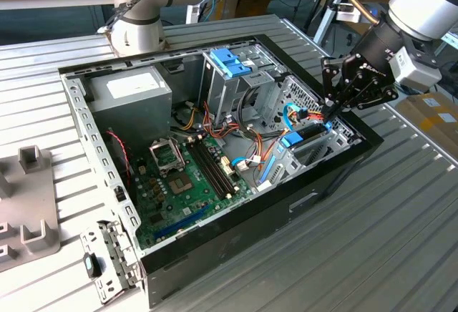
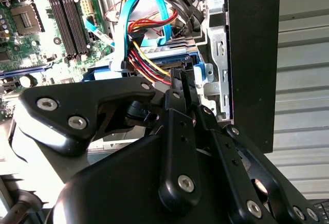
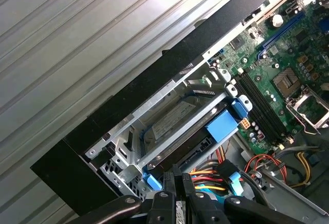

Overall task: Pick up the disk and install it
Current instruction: 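Insert the first disk wire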

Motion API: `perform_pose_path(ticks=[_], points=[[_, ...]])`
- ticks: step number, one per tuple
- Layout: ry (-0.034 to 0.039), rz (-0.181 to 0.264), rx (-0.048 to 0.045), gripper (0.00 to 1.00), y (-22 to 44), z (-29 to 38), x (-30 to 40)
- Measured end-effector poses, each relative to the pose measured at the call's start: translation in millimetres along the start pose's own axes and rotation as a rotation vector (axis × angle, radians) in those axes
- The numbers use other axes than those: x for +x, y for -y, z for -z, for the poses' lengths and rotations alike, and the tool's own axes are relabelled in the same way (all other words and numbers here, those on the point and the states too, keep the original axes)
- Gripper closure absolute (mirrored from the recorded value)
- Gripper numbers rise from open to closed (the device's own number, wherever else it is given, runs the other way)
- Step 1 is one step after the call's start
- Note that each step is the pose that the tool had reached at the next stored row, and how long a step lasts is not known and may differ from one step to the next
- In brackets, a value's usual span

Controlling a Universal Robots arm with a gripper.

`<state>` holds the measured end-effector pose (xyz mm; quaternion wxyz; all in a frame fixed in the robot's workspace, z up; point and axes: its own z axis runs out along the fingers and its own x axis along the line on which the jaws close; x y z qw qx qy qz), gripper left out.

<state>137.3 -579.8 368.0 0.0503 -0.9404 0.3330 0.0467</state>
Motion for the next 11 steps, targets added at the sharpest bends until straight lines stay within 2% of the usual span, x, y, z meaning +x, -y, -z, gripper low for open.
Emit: perform_pose_path(ticks=[11], points=[[-0.0013, -0.019, 0.0023, 0.83, 0.0, 0.0, 0.0]])
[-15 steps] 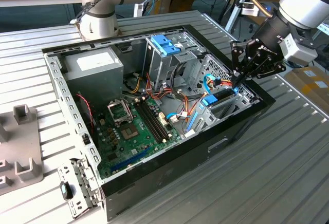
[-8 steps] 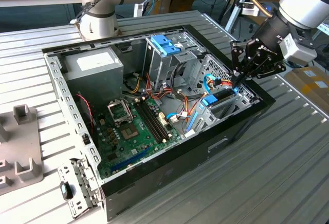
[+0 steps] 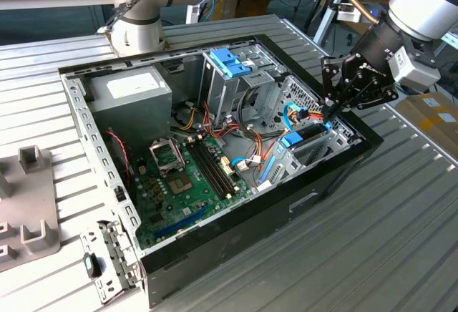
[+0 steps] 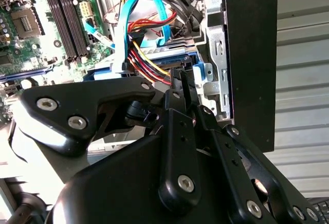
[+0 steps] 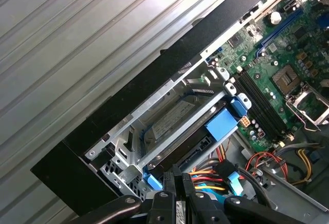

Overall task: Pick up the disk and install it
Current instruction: 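Insert the first disk wire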

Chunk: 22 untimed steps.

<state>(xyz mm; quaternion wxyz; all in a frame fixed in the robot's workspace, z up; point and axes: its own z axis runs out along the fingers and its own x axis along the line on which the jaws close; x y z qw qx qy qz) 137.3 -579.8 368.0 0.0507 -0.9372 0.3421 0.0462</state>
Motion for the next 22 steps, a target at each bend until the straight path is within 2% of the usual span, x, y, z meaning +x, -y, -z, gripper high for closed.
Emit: perform_pose_path(ticks=[22], points=[[-0.0027, -0.043, 0.0054, 0.83, 0.0, 0.0, 0.0]])
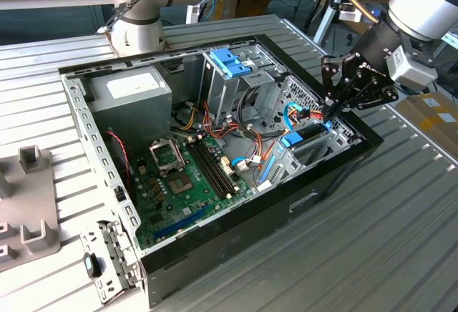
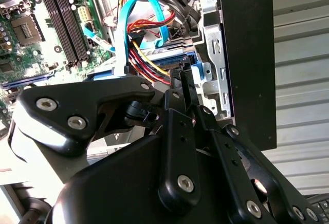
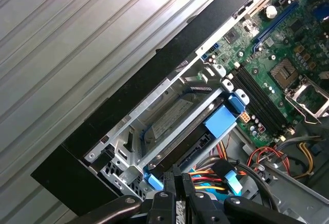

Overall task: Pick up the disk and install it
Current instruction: 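Insert the first disk wire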

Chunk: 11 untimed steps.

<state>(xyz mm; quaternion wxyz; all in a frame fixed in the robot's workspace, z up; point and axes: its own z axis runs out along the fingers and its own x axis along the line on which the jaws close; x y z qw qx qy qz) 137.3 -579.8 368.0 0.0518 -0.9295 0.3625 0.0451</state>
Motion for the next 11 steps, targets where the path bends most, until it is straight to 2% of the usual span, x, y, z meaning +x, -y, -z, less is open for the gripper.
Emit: perform_pose_path(ticks=[11], points=[[-0.0012, -0.018, 0.0022, 0.83, 0.0, 0.0, 0.0]])
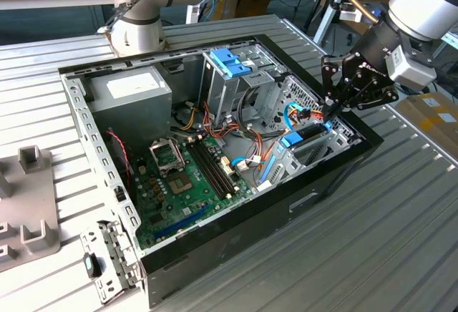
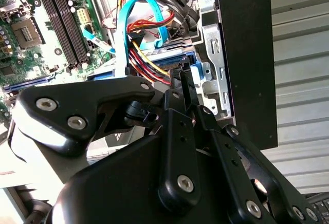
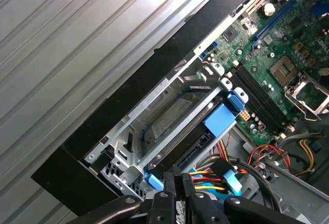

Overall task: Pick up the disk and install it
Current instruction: 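Insert the first disk wire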

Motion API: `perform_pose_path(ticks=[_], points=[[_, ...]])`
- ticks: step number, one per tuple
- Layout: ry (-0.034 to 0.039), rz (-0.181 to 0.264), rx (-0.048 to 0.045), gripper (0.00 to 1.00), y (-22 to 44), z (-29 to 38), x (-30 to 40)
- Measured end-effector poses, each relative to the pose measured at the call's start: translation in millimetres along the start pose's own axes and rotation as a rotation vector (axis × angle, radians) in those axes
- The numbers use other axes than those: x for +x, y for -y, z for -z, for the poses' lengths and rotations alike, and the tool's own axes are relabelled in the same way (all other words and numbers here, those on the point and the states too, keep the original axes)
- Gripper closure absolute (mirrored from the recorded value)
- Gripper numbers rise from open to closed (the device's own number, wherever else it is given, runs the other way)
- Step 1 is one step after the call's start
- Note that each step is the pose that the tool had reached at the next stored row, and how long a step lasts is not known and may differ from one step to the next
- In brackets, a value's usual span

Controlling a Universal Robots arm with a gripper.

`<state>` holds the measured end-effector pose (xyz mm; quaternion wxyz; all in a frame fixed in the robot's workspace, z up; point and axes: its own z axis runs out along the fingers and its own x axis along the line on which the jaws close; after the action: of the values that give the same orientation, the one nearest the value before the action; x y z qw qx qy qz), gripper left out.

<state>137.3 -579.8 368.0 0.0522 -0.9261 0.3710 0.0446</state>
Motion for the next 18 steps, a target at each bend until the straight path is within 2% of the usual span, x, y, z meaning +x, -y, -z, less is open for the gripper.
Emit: perform_pose_path(ticks=[18], points=[[-0.0027, -0.041, 0.0051, 0.83, 0.0, 0.0, 0.0]])
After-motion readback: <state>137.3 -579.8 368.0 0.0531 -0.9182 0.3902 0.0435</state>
